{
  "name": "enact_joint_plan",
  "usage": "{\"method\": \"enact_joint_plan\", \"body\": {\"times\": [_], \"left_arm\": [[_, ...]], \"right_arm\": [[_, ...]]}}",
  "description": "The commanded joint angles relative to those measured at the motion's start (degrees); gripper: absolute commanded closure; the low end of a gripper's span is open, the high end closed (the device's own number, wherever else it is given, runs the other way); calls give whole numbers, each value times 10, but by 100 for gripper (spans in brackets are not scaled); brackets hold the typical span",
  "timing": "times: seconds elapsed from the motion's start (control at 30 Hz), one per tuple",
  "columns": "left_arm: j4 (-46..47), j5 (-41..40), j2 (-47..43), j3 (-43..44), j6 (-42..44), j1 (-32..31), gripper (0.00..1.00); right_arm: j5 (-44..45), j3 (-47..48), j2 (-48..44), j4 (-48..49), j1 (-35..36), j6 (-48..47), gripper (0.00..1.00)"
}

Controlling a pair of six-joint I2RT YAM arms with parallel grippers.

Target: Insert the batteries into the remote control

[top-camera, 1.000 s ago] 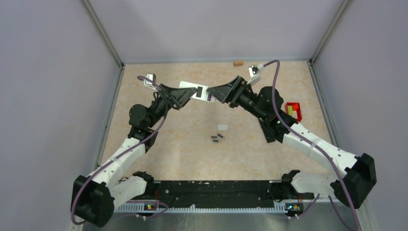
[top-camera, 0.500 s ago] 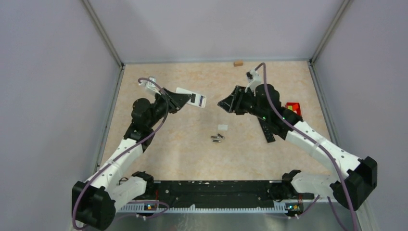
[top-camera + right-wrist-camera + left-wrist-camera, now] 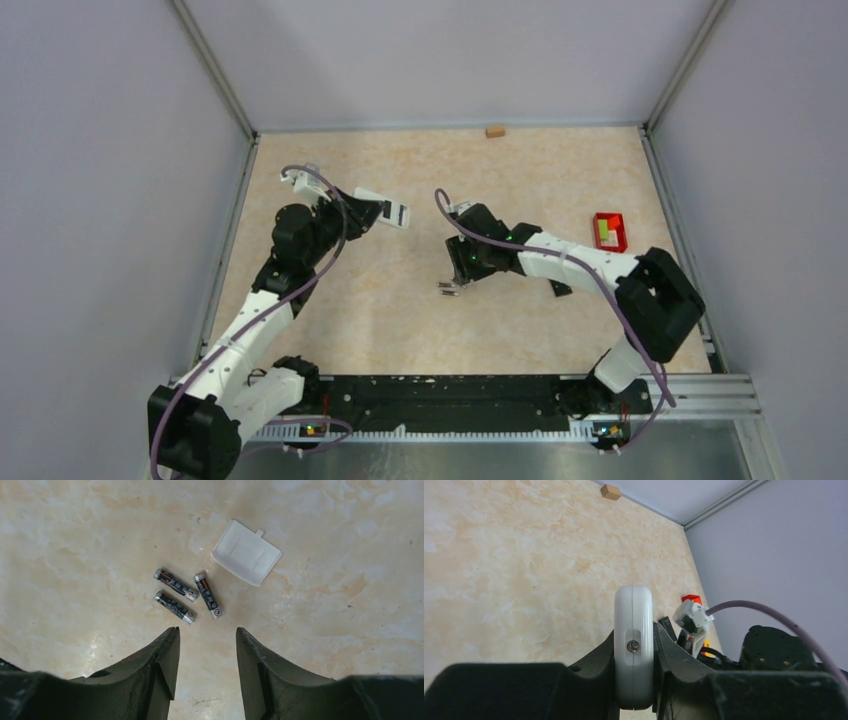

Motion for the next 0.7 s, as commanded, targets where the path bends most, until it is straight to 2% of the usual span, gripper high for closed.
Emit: {"method": "enact_joint_plan", "body": {"times": [0.0,0.4,0.67], "left_arm": [[17,-6,-13,25,11,7,100],[15,5,-18,26,-8,25,100],[-20,-54,-42,25,-6,35,100]], "right_arm": [[42,50,51,-31,19,-46,55],[40,88,119,-39,27,-55,69],[43,108,147,-59,32,-53,71]]}}
